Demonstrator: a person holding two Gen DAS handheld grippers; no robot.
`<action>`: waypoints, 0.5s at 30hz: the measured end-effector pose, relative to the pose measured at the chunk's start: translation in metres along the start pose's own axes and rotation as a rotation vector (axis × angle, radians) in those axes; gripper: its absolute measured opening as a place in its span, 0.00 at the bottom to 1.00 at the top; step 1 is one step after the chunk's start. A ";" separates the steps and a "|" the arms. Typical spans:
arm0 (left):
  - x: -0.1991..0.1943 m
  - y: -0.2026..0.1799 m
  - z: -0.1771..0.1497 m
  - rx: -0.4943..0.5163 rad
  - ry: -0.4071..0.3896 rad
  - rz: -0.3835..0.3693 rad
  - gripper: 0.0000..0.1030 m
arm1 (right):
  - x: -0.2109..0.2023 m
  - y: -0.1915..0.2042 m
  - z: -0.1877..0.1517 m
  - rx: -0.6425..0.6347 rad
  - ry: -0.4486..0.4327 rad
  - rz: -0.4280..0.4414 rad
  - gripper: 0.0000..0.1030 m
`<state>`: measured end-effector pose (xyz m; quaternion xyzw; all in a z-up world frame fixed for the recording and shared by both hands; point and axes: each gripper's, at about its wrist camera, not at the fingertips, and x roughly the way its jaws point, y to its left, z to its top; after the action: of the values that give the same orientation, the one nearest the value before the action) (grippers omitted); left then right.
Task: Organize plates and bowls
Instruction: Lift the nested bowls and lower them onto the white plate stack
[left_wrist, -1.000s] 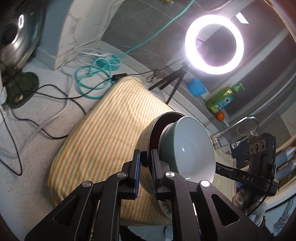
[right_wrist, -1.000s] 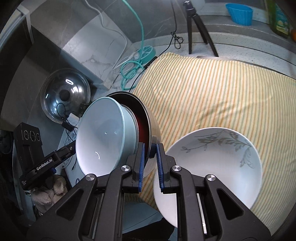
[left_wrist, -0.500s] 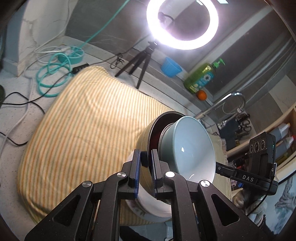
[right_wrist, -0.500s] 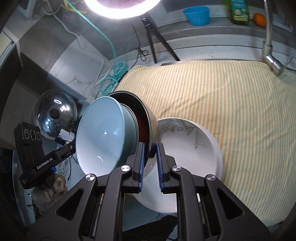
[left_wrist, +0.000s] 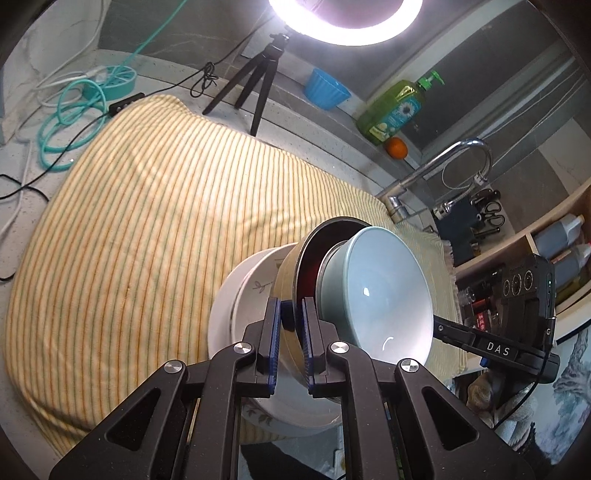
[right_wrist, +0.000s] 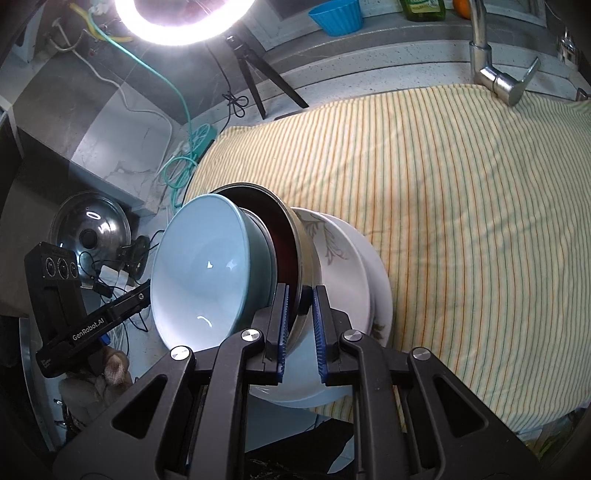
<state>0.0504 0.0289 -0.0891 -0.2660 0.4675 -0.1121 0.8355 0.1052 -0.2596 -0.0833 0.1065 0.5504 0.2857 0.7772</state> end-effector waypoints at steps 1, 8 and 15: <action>0.001 -0.001 0.000 0.004 0.003 0.002 0.09 | 0.000 -0.002 -0.001 0.005 0.002 -0.001 0.13; 0.008 -0.004 -0.002 0.013 0.023 0.010 0.09 | 0.004 -0.009 -0.004 0.020 0.009 -0.007 0.13; 0.009 -0.008 -0.001 0.029 0.028 0.019 0.09 | 0.005 -0.012 -0.003 0.023 0.010 -0.011 0.13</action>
<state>0.0551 0.0181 -0.0919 -0.2480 0.4800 -0.1149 0.8336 0.1073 -0.2671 -0.0948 0.1111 0.5580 0.2757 0.7748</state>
